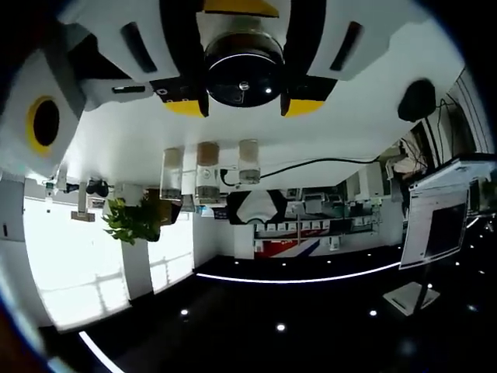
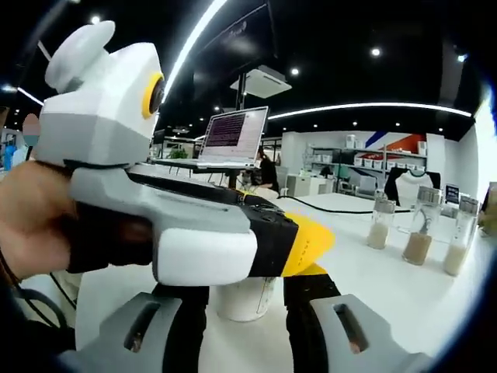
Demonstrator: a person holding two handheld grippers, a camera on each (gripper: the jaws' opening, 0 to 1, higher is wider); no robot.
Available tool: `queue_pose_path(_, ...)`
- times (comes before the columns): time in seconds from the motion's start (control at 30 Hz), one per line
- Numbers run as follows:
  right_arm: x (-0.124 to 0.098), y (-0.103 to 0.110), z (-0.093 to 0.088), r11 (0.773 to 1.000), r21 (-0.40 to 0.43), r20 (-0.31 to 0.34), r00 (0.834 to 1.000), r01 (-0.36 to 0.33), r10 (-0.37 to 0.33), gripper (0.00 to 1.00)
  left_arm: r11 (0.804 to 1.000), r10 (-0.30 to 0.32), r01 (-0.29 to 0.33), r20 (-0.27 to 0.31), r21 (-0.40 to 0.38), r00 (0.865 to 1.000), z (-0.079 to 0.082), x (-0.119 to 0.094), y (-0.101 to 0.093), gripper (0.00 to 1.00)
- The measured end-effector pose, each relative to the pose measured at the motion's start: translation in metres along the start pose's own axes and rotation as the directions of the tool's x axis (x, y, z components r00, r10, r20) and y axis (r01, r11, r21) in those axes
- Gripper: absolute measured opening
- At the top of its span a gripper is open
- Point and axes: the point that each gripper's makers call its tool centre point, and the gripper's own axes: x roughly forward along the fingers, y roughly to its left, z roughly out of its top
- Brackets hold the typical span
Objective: Rotate the seasoning bottle until the label or dispensing opening points toward the visible target arrow and the bottle remains upright within the marked orientation range
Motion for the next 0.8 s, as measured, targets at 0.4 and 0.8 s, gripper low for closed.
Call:
queue_pose_path(0.4, 0.002, 0.005, -0.002, 0.999, 0.005, 0.001, 0.999, -0.039, 0.039, 0.36, 0.998, -0.065, 0.065, 0.006, 0.015, 0.998, 0.0, -0.004, -0.002, 0.39)
queue_pose_path(0.8, 0.001, 0.006, 0.007, 0.996, -0.005, 0.033, 0.995, -0.094, 0.095, 0.35, 0.975, -0.219, 0.217, 0.041, 0.054, 0.975, 0.009, -0.009, -0.017, 0.39)
